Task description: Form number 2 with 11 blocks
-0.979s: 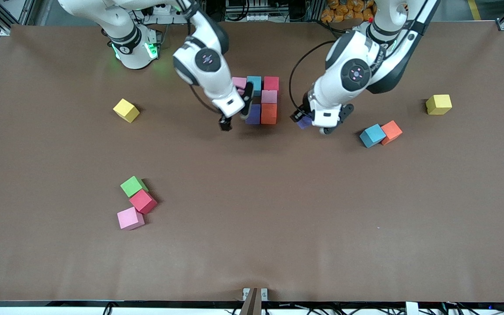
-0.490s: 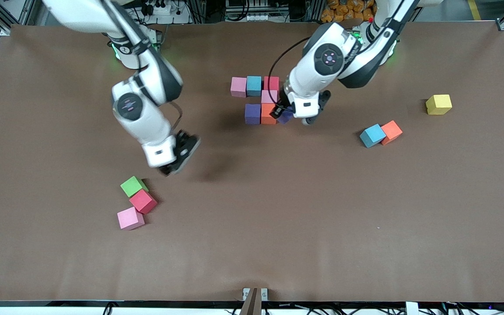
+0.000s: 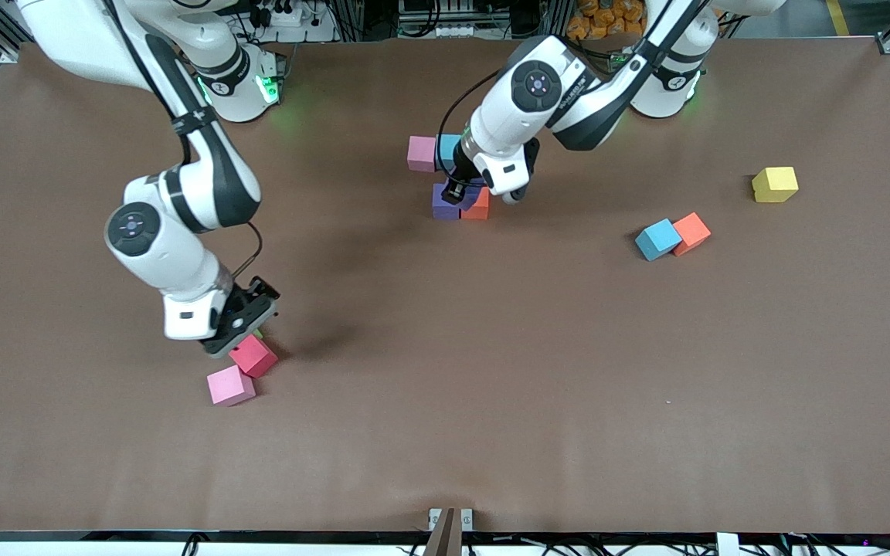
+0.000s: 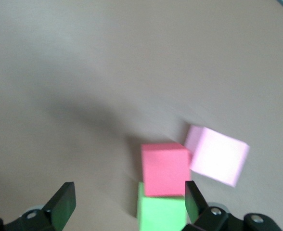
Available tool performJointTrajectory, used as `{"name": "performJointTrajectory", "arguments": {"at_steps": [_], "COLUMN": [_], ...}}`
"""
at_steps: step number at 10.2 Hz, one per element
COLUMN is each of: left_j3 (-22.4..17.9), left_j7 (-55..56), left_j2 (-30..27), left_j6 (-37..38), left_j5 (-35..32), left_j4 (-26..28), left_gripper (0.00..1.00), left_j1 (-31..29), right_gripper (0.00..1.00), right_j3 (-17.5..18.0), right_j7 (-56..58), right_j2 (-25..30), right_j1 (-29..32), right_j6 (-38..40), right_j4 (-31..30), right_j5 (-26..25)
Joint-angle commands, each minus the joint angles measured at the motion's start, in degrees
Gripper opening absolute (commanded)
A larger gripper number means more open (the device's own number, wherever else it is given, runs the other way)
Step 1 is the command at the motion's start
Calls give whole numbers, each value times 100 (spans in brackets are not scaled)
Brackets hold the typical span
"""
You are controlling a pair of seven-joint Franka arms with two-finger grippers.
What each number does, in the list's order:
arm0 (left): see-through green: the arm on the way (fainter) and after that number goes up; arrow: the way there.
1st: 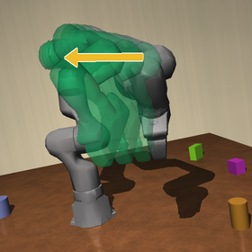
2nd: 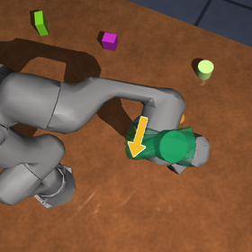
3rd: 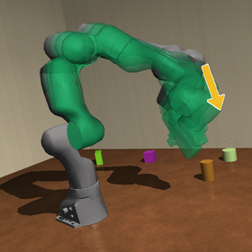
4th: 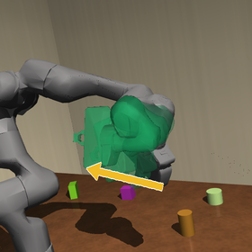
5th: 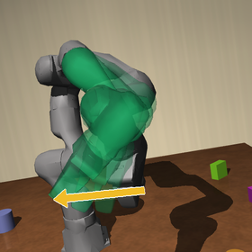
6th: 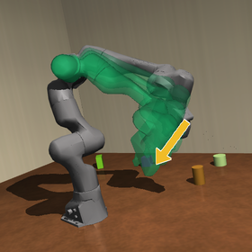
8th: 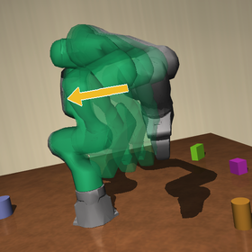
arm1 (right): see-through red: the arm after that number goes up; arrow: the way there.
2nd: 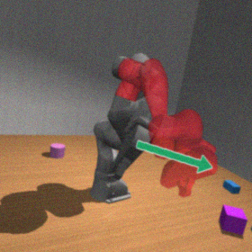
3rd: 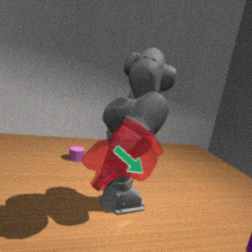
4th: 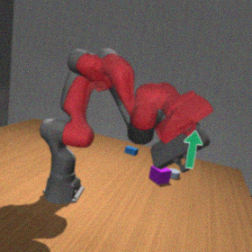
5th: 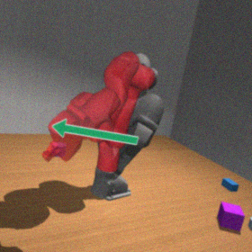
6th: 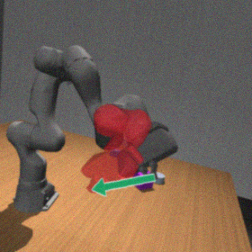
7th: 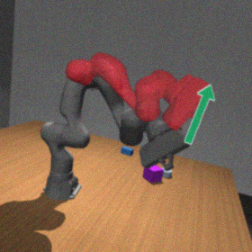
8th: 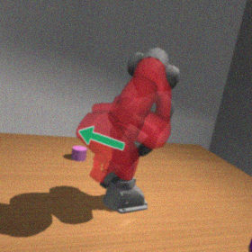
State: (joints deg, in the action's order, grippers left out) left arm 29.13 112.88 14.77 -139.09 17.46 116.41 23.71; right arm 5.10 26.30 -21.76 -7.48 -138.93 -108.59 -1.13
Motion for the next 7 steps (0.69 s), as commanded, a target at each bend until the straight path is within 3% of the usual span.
{"name": "performJointTrajectory", "arguments": {"at_steps": [1, 2, 3, 5, 7], "left_j3": [-415, -774, -1169, -1602, -1639], "left_j7": [602, 691, 883, 1130, 1271], "left_j2": [131, 236, 350, 587, 728], "left_j6": [-293, -303, -303, -303, -303], "left_j5": [12, 12, 12, 12, 12], "left_j4": [-101, -206, -346, -671, -857], "left_gripper": [0, 0, 0, 0, 0], "left_j1": [571, 983, 1439, 1925, 1997], "right_gripper": [100, 100, 100, 100, 100], "right_j3": [-175, -402, -509, -632, -668], "right_j7": [-1114, -1197, -1241, -1382, -1391], "right_j2": [-92, -214, -224, -198, -363], "right_j1": [71, 71, 36, -43, 9], "right_j6": [233, 443, 489, 507, 341], "right_j4": [162, 302, 321, 303, 355], "right_j5": [722, 1416, 1631, 1416, 1212]}}
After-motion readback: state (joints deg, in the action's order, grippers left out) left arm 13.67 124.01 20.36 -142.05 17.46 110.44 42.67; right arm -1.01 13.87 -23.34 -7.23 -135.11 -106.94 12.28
